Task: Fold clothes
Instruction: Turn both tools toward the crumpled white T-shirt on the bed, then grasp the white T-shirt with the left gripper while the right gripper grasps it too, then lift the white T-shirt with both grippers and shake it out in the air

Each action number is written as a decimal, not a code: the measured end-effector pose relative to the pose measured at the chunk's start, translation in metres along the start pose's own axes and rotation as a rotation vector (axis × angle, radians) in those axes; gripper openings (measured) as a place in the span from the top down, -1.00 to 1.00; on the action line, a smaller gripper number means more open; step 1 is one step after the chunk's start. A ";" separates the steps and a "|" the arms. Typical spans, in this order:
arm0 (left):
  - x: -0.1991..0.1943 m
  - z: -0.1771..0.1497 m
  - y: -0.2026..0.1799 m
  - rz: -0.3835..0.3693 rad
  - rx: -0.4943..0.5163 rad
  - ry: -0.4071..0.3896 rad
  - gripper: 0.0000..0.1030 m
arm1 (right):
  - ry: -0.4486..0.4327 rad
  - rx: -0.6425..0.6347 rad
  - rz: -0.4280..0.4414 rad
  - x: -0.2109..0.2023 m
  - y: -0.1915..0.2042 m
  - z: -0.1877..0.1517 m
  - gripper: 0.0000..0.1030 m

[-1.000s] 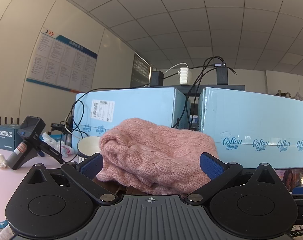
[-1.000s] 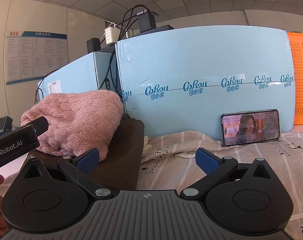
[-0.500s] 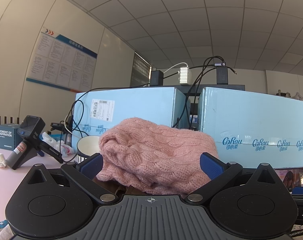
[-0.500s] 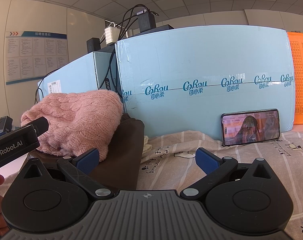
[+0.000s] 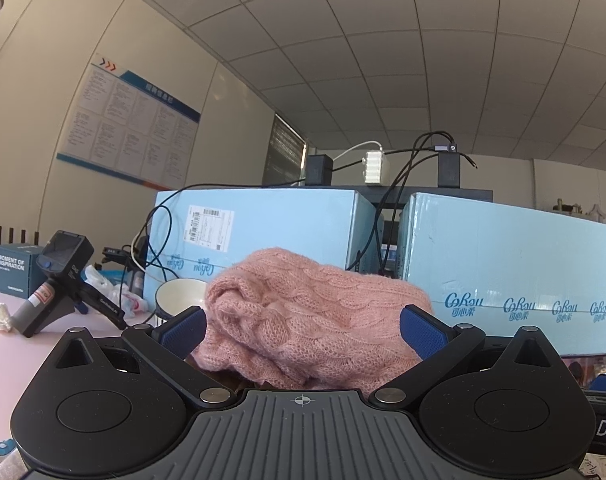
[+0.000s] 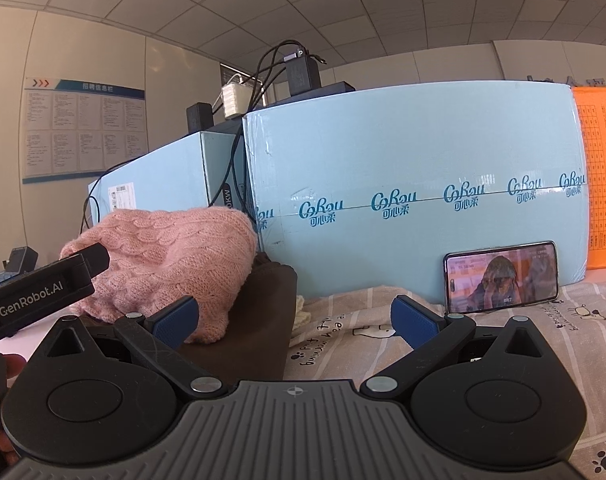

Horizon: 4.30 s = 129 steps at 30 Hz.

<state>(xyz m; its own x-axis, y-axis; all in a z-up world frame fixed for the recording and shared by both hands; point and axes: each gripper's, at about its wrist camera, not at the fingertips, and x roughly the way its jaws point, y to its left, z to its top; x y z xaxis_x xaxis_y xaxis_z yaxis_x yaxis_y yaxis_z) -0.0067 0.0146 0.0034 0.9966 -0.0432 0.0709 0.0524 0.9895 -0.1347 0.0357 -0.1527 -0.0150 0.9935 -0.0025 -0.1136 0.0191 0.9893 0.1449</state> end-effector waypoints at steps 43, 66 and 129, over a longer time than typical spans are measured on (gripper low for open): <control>-0.065 0.052 -0.362 -1.127 0.362 -0.094 -1.00 | -0.094 0.157 -1.034 -0.296 -0.272 0.025 -1.00; -0.014 -0.109 -0.538 -1.402 -0.030 0.898 -0.98 | 0.358 0.172 -1.095 -0.226 -0.435 0.006 -0.21; 0.030 0.008 -0.326 -1.352 -0.386 0.361 0.82 | -0.548 0.526 -0.620 -0.301 -0.295 0.092 0.85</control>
<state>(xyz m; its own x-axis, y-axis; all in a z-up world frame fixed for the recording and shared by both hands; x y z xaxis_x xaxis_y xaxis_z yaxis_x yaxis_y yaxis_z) 0.0051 -0.3085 0.0569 0.1304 -0.9846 0.1165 0.9028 0.0693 -0.4244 -0.2586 -0.4567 0.0669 0.7025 -0.6986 0.1356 0.4702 0.5986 0.6485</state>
